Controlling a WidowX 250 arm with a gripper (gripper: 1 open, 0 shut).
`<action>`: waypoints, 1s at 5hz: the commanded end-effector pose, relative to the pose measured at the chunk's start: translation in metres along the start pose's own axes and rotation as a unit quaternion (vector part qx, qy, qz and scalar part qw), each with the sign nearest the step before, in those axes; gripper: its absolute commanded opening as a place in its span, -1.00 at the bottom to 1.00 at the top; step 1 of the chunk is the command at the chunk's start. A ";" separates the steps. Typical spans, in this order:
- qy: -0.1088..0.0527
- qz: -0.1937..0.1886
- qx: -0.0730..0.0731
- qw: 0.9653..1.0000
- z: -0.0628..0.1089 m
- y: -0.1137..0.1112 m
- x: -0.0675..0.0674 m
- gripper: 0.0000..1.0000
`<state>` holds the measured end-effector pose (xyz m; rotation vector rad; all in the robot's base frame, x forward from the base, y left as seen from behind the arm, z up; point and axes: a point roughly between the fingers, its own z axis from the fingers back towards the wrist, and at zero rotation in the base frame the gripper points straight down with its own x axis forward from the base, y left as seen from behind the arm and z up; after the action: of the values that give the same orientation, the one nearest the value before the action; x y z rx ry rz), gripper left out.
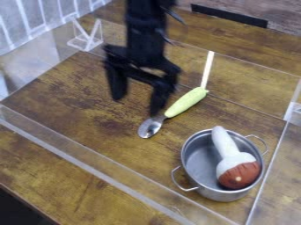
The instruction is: Put the mushroom in the silver pot
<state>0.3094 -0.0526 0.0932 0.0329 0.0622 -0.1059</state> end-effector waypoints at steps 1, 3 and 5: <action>-0.026 -0.085 0.011 0.996 0.001 -0.048 0.006 1.00; -0.032 -0.186 0.026 0.982 0.007 -0.100 0.024 1.00; -0.015 -0.203 0.028 0.979 0.002 -0.103 0.043 1.00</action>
<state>0.3338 -0.1564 0.0676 0.0897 0.1041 -0.5181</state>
